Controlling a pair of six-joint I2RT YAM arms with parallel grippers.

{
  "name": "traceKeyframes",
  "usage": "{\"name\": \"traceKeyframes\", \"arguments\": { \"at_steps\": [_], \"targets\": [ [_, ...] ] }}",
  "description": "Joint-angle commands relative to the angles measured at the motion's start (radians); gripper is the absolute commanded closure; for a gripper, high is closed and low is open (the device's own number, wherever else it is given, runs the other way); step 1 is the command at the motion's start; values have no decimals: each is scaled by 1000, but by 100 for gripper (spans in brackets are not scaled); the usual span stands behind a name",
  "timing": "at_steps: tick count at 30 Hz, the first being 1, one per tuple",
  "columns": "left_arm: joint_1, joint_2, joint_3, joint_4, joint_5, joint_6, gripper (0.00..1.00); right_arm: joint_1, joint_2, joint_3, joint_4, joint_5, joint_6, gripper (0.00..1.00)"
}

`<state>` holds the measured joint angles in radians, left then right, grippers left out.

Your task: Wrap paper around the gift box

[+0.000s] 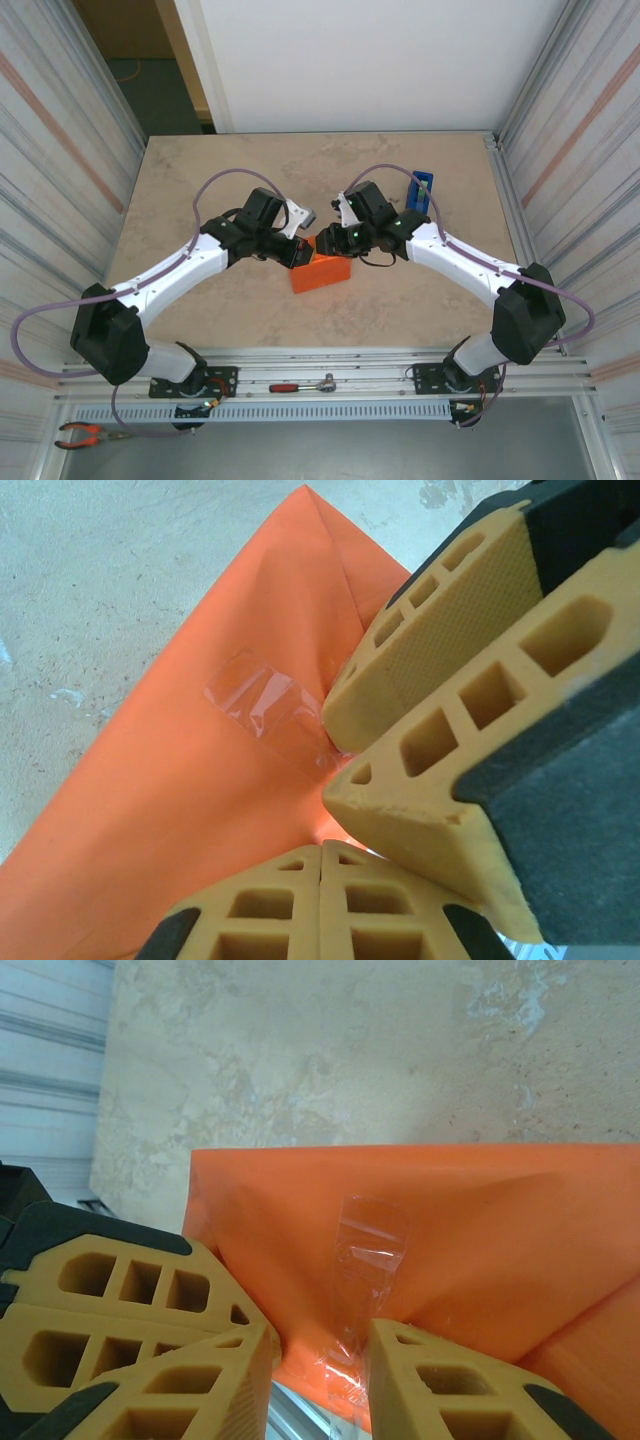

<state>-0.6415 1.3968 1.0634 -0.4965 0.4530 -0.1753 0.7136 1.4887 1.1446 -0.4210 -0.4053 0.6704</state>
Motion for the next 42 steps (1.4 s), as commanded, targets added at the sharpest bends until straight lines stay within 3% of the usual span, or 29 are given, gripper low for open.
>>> {"name": "traceKeyframes", "arguments": {
  "at_steps": [1, 21, 32, 35, 39, 42],
  "targets": [
    [-12, 65, -50, -34, -57, 25, 100, 10, -13, -32, -15, -57, 18, 66],
    [-12, 77, -50, -30, -53, 25, 100, 19, 12, 26, -124, -27, -114, 60],
    [-12, 70, -51, -29, -51, 23, 100, -63, -132, 41, -136, -43, -88, 58],
    [-12, 68, -53, -27, -49, 24, 100, -98, -128, 50, -104, -81, -65, 65],
    [-12, 65, -54, -27, -50, 23, 100, -119, -66, 53, -14, -152, -12, 92],
    [-14, 64, -57, -23, -47, 24, 100, -117, -10, 69, 39, -182, 14, 99]
  ]
}}
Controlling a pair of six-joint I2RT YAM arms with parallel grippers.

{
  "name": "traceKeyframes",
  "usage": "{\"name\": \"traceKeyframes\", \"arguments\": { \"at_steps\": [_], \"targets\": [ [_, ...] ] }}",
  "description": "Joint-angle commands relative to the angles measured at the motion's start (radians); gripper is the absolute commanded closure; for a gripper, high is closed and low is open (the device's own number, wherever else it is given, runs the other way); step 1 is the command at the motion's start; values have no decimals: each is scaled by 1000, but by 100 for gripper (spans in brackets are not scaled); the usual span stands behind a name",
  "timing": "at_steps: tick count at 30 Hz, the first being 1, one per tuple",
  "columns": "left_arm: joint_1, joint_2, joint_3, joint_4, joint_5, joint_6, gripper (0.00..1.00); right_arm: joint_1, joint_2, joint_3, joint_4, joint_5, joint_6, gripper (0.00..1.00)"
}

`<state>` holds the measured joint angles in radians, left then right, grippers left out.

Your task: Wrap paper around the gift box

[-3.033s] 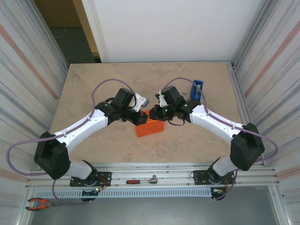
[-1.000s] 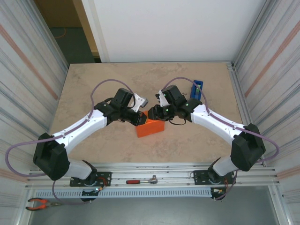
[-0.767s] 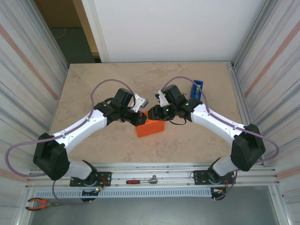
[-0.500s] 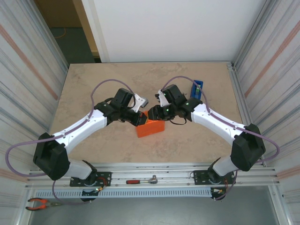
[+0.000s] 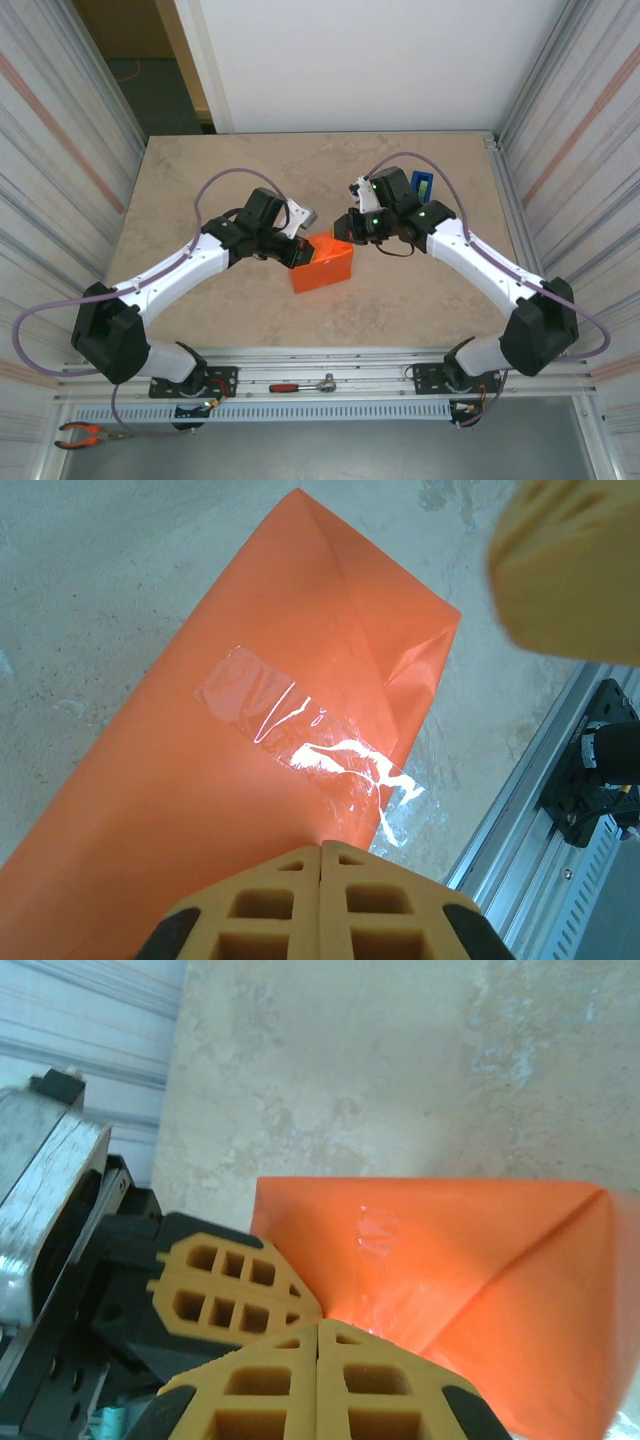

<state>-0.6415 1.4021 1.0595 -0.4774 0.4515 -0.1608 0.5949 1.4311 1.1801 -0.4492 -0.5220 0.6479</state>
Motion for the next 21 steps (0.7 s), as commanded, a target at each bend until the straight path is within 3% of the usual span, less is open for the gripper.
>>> {"name": "traceKeyframes", "arguments": {
  "at_steps": [1, 10, 21],
  "targets": [
    [-14, 59, -53, -42, -46, 10, 100, 2, 65, 40, 79, -72, 41, 100],
    [-14, 63, -54, -41, -47, 12, 100, 18, 165, 53, 120, -97, 59, 100],
    [-14, 65, -55, -41, -49, 9, 100, 22, 151, -38, 102, -106, 42, 100]
  ]
}}
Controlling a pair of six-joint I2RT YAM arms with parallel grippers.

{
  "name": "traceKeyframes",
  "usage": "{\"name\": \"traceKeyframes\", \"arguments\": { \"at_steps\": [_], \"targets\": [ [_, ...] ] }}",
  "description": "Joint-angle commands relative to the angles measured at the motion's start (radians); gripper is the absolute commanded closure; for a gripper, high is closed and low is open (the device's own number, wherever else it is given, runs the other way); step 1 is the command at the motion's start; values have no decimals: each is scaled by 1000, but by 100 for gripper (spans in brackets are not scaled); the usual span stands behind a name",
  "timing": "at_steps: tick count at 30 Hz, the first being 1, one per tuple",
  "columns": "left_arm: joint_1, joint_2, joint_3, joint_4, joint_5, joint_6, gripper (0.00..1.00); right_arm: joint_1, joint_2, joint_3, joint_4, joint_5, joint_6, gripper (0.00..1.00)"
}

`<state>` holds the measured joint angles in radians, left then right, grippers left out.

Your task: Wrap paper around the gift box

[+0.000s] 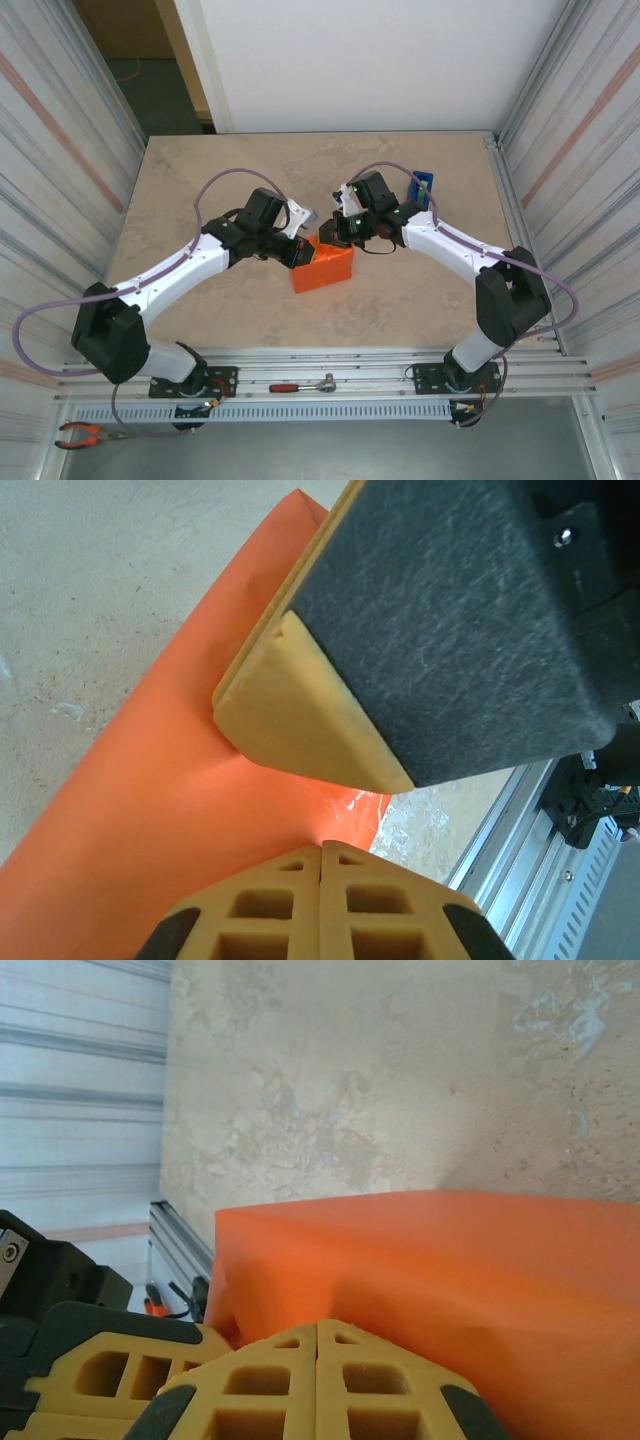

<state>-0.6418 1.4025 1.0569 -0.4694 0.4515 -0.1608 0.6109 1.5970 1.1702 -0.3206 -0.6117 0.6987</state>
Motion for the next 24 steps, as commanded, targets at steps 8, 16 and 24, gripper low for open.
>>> {"name": "traceKeyframes", "arguments": {
  "at_steps": [8, 16, 24],
  "targets": [
    [-14, 69, -53, -51, -49, 10, 100, 6, -68, -62, -50, -22, -24, 100],
    [-14, 69, -53, -50, -49, 7, 100, 13, -103, -94, -59, -32, -26, 100],
    [-13, 70, -52, -50, -48, 7, 100, 38, -139, -139, -62, -30, -25, 100]
  ]
}}
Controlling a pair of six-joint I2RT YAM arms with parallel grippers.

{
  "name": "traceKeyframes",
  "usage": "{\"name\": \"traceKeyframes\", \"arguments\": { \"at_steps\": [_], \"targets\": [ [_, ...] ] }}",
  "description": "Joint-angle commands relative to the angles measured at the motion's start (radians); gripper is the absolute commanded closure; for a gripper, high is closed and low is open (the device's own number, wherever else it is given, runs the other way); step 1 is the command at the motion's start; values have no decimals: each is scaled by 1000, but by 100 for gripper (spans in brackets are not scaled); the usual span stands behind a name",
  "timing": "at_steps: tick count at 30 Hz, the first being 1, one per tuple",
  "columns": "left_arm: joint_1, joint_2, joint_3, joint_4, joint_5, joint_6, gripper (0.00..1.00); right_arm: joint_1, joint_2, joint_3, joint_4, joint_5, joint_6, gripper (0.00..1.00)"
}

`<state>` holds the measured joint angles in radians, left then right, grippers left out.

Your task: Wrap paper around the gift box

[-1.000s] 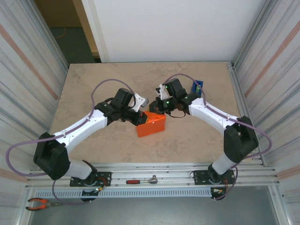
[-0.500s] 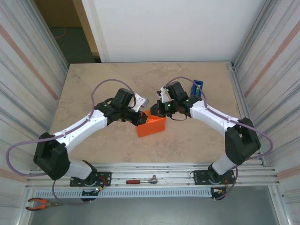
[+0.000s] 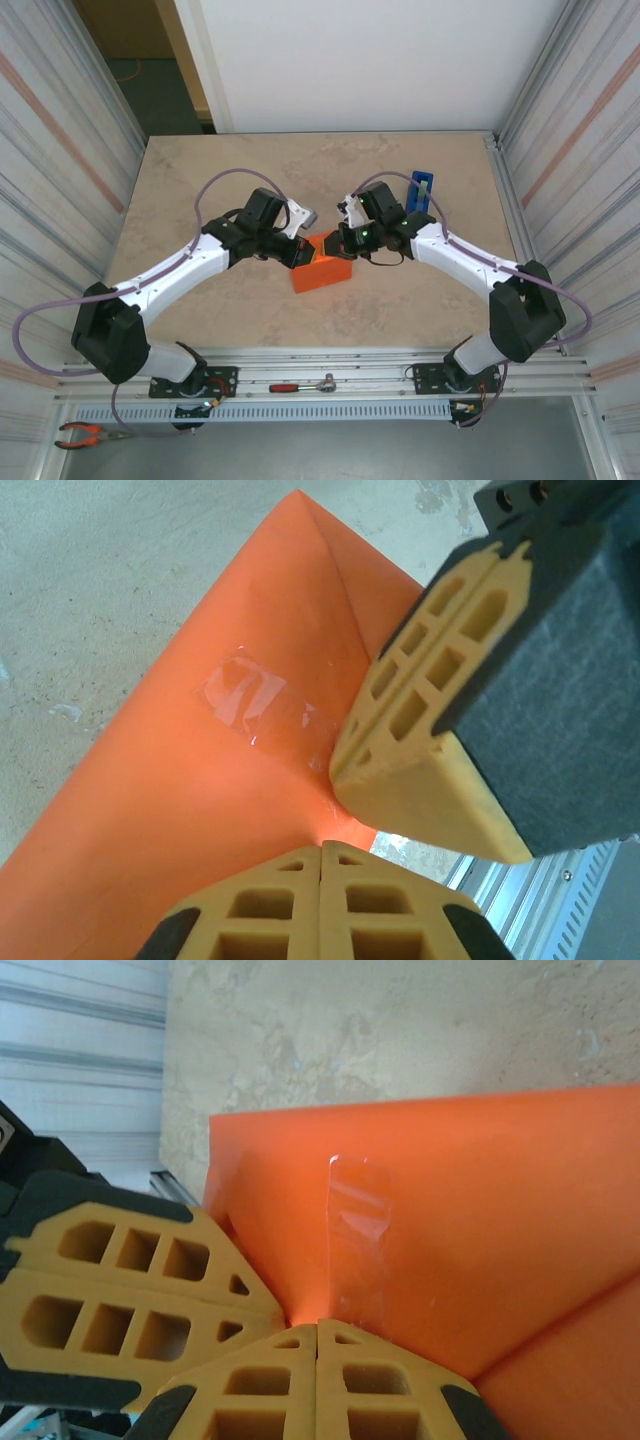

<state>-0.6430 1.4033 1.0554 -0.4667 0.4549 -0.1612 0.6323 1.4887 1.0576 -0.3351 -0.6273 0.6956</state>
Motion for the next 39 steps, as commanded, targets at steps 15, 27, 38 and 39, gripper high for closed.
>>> {"name": "traceKeyframes", "arguments": {
  "at_steps": [15, 27, 38, 39],
  "targets": [
    [-14, 71, -53, -51, -49, 8, 100, 31, -74, -100, -14, 14, 2, 100],
    [-15, 70, -54, -51, -51, 8, 100, 33, -86, -142, 17, 19, 23, 100],
    [-16, 71, -55, -52, -50, 7, 100, 35, -92, -138, 23, 17, 31, 100],
    [-17, 71, -55, -51, -50, 7, 100, 34, -94, -138, 22, 17, 31, 100]
  ]
}}
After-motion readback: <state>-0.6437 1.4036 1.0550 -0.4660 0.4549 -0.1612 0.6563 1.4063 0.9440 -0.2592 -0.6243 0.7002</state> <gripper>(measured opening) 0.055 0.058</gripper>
